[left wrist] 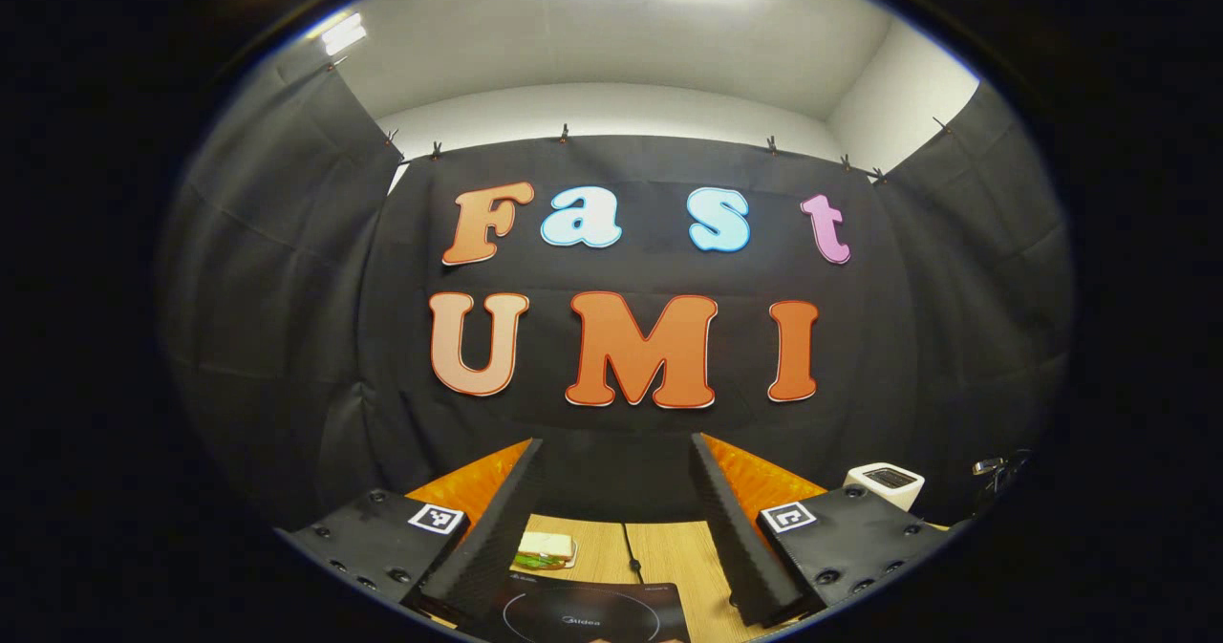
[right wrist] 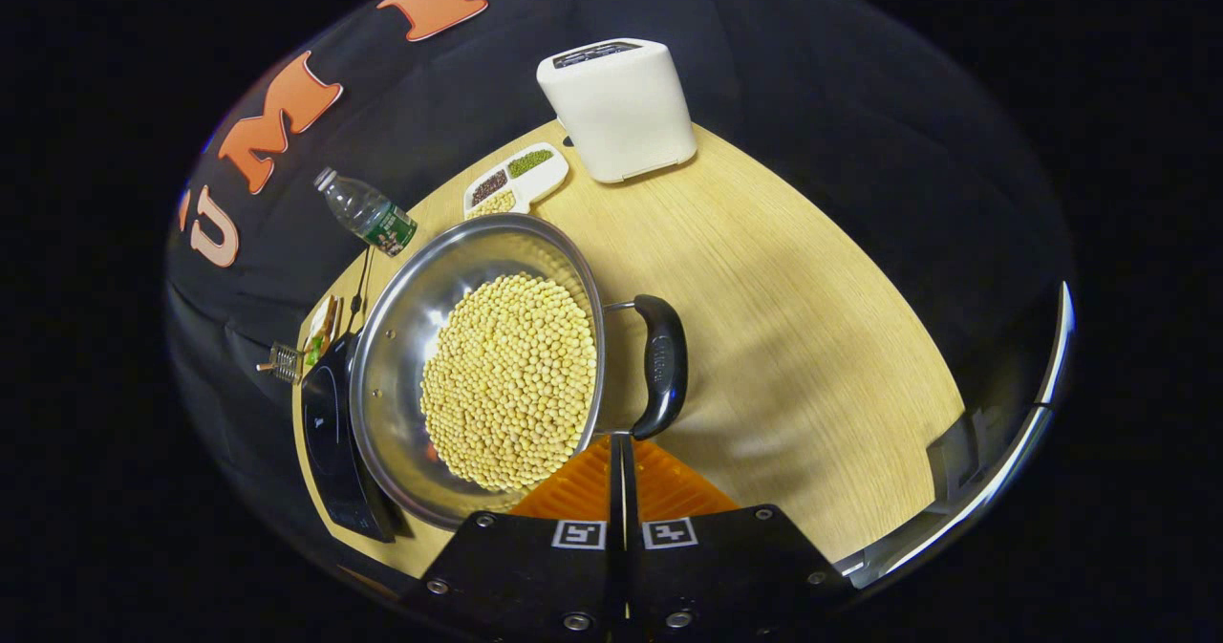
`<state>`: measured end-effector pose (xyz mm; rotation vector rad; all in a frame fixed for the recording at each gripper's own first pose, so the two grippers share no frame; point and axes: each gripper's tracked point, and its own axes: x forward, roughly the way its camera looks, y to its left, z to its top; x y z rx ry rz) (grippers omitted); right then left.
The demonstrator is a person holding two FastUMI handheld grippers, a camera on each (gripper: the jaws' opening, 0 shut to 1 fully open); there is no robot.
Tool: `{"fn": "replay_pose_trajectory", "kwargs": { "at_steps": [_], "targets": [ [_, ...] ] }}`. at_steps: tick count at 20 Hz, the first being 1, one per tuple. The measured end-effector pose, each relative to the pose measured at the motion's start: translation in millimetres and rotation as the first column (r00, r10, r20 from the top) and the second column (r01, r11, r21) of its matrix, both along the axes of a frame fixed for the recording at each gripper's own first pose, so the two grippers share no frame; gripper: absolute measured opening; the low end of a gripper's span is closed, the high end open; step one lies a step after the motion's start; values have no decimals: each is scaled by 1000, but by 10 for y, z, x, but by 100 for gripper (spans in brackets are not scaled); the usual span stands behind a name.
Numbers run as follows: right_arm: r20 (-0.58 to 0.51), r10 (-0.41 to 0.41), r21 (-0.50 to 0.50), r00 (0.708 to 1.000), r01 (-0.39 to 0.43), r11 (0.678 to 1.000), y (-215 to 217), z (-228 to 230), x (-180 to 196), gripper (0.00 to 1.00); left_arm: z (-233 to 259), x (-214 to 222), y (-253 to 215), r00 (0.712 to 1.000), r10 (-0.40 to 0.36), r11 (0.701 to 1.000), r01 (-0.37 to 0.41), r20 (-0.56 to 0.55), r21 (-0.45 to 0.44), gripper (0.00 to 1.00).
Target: First push the handle of the pot to place it horizontally, then grasp the pot with both hands and set it on the induction cooktop.
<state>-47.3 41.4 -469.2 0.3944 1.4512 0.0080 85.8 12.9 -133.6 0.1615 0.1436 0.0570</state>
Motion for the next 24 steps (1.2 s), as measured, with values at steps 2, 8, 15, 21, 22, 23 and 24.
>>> {"fn": "replay_pose_trajectory", "kwargs": {
  "at_steps": [2,8,15,21,22,23,24],
  "targets": [
    [6,4,-15,1000,-4,1000,-23,-40,88,0,-53,13,-13,1000,-4,1000,4,-16,-1,97],
    [12,22,-51,1000,-22,998,-68,-126,283,0,-199,37,-17,999,-9,1000,8,-50,-6,98],
    [19,38,-69,999,-36,997,-98,-260,459,0,-414,-20,21,993,4,1000,-7,-115,-23,98],
    [22,38,-73,999,-36,997,-102,-337,651,0,-635,-85,-88,985,-11,999,5,-173,-34,98],
    [21,38,-74,999,-37,997,-114,-347,678,0,-693,-103,-114,982,-15,999,9,-186,-37,98],
    [22,36,-73,999,-35,997,-112,-359,713,0,-749,-109,-139,979,-20,999,12,-202,-39,98],
    [23,38,-73,999,-36,997,-105,-372,739,0,-803,-119,-161,976,-22,999,14,-217,-41,98]
  ]
}}
